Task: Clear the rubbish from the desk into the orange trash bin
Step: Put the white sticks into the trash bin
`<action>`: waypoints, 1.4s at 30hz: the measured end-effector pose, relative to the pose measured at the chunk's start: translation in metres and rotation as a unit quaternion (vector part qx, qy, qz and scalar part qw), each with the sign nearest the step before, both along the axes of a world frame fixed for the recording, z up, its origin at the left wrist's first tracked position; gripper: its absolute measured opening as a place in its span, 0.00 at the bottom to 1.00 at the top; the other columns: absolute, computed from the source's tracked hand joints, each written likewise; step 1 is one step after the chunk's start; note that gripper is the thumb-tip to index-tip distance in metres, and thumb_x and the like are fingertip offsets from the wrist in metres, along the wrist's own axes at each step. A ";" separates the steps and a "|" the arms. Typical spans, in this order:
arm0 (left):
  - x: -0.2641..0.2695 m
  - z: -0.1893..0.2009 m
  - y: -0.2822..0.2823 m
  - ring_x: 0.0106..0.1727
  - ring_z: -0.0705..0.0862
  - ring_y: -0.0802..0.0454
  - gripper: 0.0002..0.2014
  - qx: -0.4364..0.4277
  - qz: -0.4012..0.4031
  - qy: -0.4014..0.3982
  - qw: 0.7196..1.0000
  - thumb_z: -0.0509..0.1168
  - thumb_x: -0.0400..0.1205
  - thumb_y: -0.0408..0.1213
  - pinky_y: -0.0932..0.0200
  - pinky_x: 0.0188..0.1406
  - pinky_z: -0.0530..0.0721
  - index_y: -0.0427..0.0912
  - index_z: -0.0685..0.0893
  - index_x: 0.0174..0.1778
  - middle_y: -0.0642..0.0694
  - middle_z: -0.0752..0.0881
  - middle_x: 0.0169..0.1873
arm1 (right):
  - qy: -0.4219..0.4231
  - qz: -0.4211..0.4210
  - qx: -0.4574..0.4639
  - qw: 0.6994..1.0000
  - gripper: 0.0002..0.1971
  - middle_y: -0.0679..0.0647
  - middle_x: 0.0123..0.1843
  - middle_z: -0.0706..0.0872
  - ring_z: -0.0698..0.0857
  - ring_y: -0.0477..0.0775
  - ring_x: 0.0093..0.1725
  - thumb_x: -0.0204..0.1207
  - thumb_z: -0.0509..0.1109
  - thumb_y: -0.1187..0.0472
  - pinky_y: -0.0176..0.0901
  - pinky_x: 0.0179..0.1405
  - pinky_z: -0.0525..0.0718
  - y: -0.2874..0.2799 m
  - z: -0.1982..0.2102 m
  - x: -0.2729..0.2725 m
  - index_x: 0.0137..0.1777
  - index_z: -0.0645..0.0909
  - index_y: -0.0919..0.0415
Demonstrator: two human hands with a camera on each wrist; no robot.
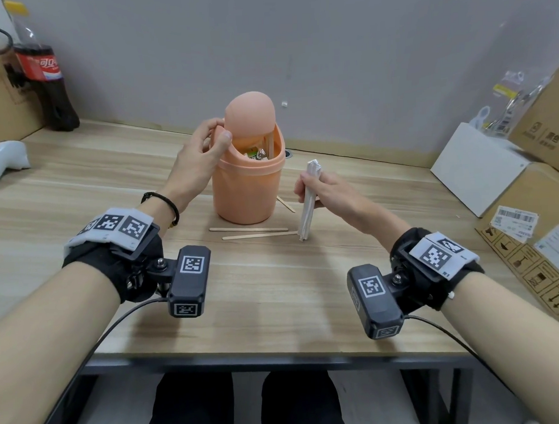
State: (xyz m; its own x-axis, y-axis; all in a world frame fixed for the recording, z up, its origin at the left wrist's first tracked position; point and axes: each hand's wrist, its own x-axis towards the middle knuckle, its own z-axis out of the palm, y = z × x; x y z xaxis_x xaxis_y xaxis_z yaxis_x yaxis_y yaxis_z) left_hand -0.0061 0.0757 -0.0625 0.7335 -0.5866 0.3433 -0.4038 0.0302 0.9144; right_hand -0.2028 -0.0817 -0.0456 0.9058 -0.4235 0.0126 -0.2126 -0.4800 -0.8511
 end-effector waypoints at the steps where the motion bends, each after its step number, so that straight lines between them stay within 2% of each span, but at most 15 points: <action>1: 0.000 0.000 0.000 0.65 0.83 0.59 0.14 0.000 0.000 -0.001 1.000 0.60 0.82 0.59 0.61 0.64 0.77 0.67 0.78 0.63 0.59 0.86 0.57 | 0.008 0.002 -0.021 1.000 0.19 0.52 0.45 0.79 0.79 0.50 0.46 0.88 0.53 0.51 0.51 0.59 0.82 -0.001 -0.001 -0.002 0.44 0.80 0.57; 3: -0.001 0.000 -0.001 0.63 0.82 0.60 0.14 -0.003 0.001 -0.003 1.000 0.60 0.84 0.57 0.63 0.62 0.77 0.65 0.78 0.64 0.59 0.85 0.57 | 0.017 -0.005 -0.062 0.998 0.20 0.49 0.45 0.79 0.78 0.48 0.46 0.89 0.51 0.51 0.47 0.54 0.81 -0.003 -0.001 -0.005 0.46 0.82 0.59; 6: -0.001 -0.001 -0.001 0.62 0.82 0.60 0.15 -0.005 0.003 -0.003 1.000 0.60 0.84 0.57 0.63 0.62 0.76 0.63 0.78 0.66 0.59 0.85 0.57 | 0.024 -0.023 -0.123 0.992 0.22 0.44 0.36 0.75 0.75 0.41 0.36 0.89 0.50 0.51 0.36 0.42 0.74 -0.006 0.001 -0.009 0.47 0.83 0.61; 9: -0.002 0.000 -0.001 0.64 0.82 0.60 0.15 -0.002 0.003 -0.003 1.000 0.60 0.84 0.57 0.63 0.62 0.76 0.64 0.78 0.66 0.59 0.85 0.59 | 0.026 -0.020 -0.139 0.990 0.22 0.50 0.29 0.73 0.72 0.47 0.28 0.89 0.51 0.51 0.40 0.33 0.72 -0.010 0.000 -0.011 0.43 0.82 0.60; 12: -0.003 0.000 -0.001 0.63 0.82 0.61 0.13 -0.004 0.006 0.000 1.000 0.60 0.85 0.54 0.63 0.62 0.76 0.64 0.78 0.65 0.59 0.85 0.59 | 0.001 -0.035 -0.154 0.988 0.22 0.51 0.27 0.77 0.76 0.46 0.26 0.88 0.52 0.52 0.40 0.33 0.75 -0.012 0.007 -0.009 0.40 0.83 0.59; 16: -0.003 0.002 -0.001 0.63 0.81 0.60 0.11 -0.001 0.006 -0.001 1.000 0.60 0.86 0.54 0.63 0.61 0.76 0.66 0.78 0.64 0.59 0.84 0.59 | -0.096 -0.062 -0.124 0.986 0.22 0.53 0.27 0.78 0.77 0.47 0.26 0.87 0.55 0.55 0.36 0.28 0.76 -0.010 0.037 -0.003 0.36 0.83 0.61; 21: -0.005 0.003 0.000 0.63 0.82 0.59 0.07 -0.004 0.000 0.010 1.000 0.61 0.84 0.55 0.61 0.64 0.77 0.73 0.77 0.56 0.61 0.85 0.56 | -0.211 -0.068 -0.115 0.968 0.23 0.54 0.25 0.76 0.76 0.45 0.23 0.88 0.55 0.55 0.34 0.24 0.74 0.002 0.074 0.011 0.34 0.82 0.58; 26: -0.007 0.005 0.001 0.61 0.81 0.64 0.09 -0.007 -0.003 0.014 1.000 0.61 0.87 0.51 0.69 0.57 0.74 0.68 0.76 0.62 0.59 0.84 0.59 | -0.267 -0.076 -0.112 0.954 0.21 0.52 0.22 0.76 0.76 0.46 0.20 0.88 0.55 0.56 0.34 0.23 0.73 0.011 0.085 0.033 0.36 0.82 0.58; 32: -0.005 0.004 0.002 0.65 0.80 0.63 0.11 -0.003 -0.005 0.013 1.000 0.61 0.87 0.53 0.68 0.61 0.75 0.66 0.76 0.65 0.57 0.84 0.63 | -0.234 -0.077 -0.133 0.960 0.18 0.57 0.24 0.83 0.83 0.48 0.21 0.87 0.58 0.55 0.37 0.23 0.81 0.013 0.077 0.054 0.40 0.83 0.60; 35: -0.004 0.004 0.003 0.66 0.80 0.62 0.10 0.001 -0.008 0.012 1.000 0.61 0.86 0.53 0.66 0.62 0.75 0.68 0.76 0.64 0.59 0.84 0.62 | -0.181 -0.079 -0.183 0.963 0.18 0.61 0.28 0.86 0.83 0.45 0.21 0.86 0.59 0.54 0.38 0.25 0.84 0.011 0.072 0.062 0.43 0.84 0.62; 37: -0.003 0.004 0.003 0.67 0.80 0.62 0.11 0.003 -0.012 0.011 1.000 0.61 0.86 0.53 0.66 0.62 0.75 0.68 0.76 0.64 0.59 0.84 0.62 | -0.151 -0.095 -0.220 0.959 0.18 0.59 0.28 0.85 0.83 0.43 0.20 0.86 0.59 0.54 0.38 0.24 0.83 0.006 0.068 0.067 0.43 0.84 0.63; 40: -0.001 0.005 0.003 0.67 0.80 0.62 0.12 0.010 -0.014 0.008 1.000 0.62 0.86 0.54 0.67 0.61 0.75 0.67 0.76 0.65 0.58 0.84 0.64 | -0.095 -0.118 -0.264 0.952 0.19 0.56 0.30 0.84 0.86 0.53 0.27 0.85 0.58 0.51 0.47 0.27 0.84 0.001 0.060 0.075 0.41 0.81 0.63; 42: 0.000 0.005 0.003 0.67 0.81 0.61 0.12 0.014 -0.013 0.002 1.000 0.63 0.84 0.55 0.65 0.63 0.76 0.69 0.77 0.64 0.57 0.85 0.63 | -0.053 -0.128 -0.290 0.947 0.19 0.57 0.31 0.81 0.82 0.60 0.31 0.84 0.57 0.49 0.48 0.25 0.77 -0.003 0.052 0.081 0.34 0.73 0.59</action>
State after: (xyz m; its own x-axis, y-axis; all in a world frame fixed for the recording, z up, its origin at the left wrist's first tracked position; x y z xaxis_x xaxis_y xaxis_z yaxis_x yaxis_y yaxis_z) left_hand -0.0061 0.0786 -0.0577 0.7191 -0.6153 0.3229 -0.3989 0.0149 0.9169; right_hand -0.1215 -0.0845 0.0065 0.7547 -0.5236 0.3953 -0.3139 -0.8173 -0.4832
